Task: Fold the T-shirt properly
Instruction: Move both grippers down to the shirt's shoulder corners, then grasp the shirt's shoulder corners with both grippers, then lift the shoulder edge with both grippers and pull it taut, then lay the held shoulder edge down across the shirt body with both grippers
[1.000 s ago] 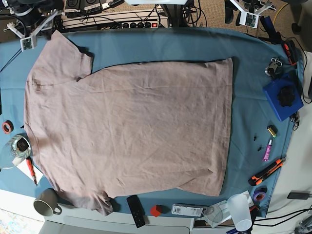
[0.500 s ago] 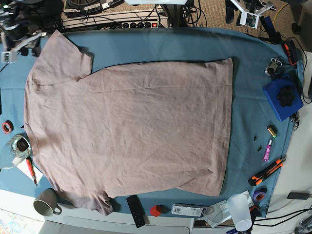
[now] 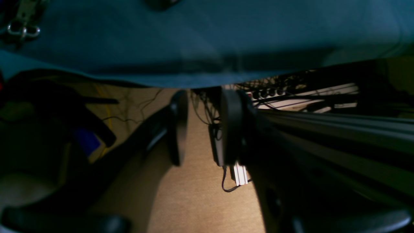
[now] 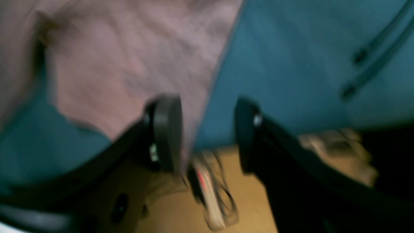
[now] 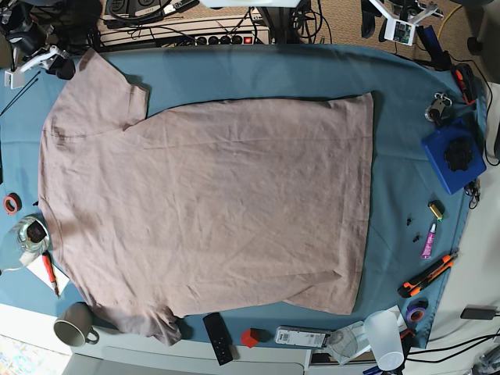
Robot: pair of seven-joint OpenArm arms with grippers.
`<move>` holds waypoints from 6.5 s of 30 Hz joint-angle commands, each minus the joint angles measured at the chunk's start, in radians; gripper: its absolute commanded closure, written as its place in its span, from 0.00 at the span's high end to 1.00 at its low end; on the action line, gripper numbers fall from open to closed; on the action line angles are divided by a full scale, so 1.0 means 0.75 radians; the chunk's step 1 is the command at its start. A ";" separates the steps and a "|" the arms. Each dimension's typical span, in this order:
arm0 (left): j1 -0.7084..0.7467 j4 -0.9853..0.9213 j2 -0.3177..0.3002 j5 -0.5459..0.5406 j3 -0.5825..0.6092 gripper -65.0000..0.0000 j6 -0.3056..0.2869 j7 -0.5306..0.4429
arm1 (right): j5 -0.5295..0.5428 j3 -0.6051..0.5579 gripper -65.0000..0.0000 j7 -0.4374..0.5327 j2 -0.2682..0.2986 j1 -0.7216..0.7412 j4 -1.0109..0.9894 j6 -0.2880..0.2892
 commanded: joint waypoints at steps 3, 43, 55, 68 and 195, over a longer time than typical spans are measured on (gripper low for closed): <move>0.018 0.021 -0.004 -0.008 -0.004 0.29 -0.006 -0.030 | 0.041 -0.043 0.42 -0.023 0.024 0.026 -0.030 0.005; -0.673 -0.386 0.149 -0.198 -0.002 0.51 0.141 0.070 | 0.025 -0.143 0.42 -0.094 -0.106 0.011 -0.090 0.005; -0.717 -0.426 0.152 -0.343 -0.227 0.51 0.049 0.072 | 0.026 -0.143 0.42 -0.097 -0.086 0.011 -0.090 0.005; -0.817 -0.637 0.163 -0.544 -0.236 0.51 -0.082 0.196 | 0.026 -0.143 0.42 -0.096 -0.086 0.011 -0.090 0.005; -0.533 -0.221 0.140 -0.411 -0.263 0.00 0.123 0.316 | 0.188 0.176 0.00 -0.151 -0.049 0.086 0.219 0.005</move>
